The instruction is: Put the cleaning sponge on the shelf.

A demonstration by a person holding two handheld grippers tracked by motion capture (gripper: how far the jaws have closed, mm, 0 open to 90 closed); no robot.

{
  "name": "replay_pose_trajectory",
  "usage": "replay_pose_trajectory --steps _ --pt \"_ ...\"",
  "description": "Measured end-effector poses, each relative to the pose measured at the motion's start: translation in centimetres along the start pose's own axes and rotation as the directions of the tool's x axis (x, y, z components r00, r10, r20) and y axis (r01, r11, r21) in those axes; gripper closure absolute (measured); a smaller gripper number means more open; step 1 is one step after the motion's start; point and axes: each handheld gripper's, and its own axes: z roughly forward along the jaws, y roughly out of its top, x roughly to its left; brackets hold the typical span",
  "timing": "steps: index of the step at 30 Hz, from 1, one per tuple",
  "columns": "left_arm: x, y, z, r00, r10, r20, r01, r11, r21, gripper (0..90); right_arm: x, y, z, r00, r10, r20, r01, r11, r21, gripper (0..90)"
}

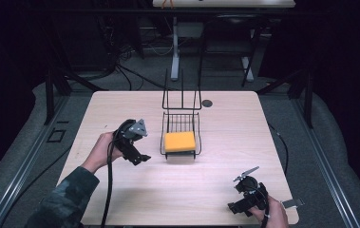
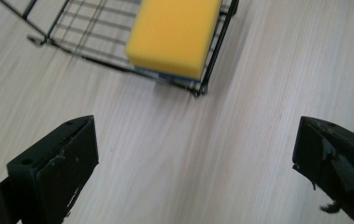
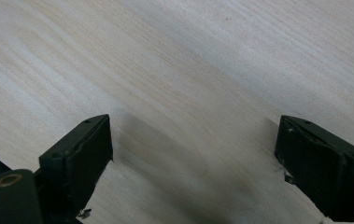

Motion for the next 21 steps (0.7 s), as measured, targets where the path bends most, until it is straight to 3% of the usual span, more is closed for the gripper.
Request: replay_pose_trajectory --steps 2,7,9,13,16,21 --pt "-0.4 -0.8 -0.5 0.9992 -0.028 -0.028 0.029 0.9996 0.007 0.5 0.1 0.0 0.0 1.0000 0.008 -0.004 -0.008 1.000 0.000 10.7" --pt "-1.2 -3.2 -1.4 0.9939 -0.101 -0.044 0.101 0.9948 0.003 0.5 0.4 0.1 0.2 1.0000 -0.001 -0.001 0.001 1.000 0.005 10.7" --pt "-1.5 -4.0 -1.4 0.9879 -0.143 -0.060 0.144 0.9895 0.012 0.5 0.5 0.2 0.2 1.0000 -0.009 -0.001 0.009 1.000 0.008 10.8" --pt "-2.2 -5.5 -1.7 0.9815 -0.182 -0.060 0.183 0.9829 0.019 0.5 0.5 0.2 0.1 0.9999 -0.012 0.009 0.012 1.000 -0.006 10.8" --pt "-2.9 -6.5 -2.0 0.9715 -0.228 -0.065 0.228 0.9736 -0.004 0.5 0.4 0.2 0.0 0.9998 -0.014 0.013 0.014 1.000 -0.006 10.7" --pt "-3.4 -8.3 -1.5 0.9460 -0.312 -0.088 0.315 0.9490 0.018 0.5 0.2 0.1 -0.2 0.9999 -0.002 0.013 0.002 1.000 -0.005 10.8"
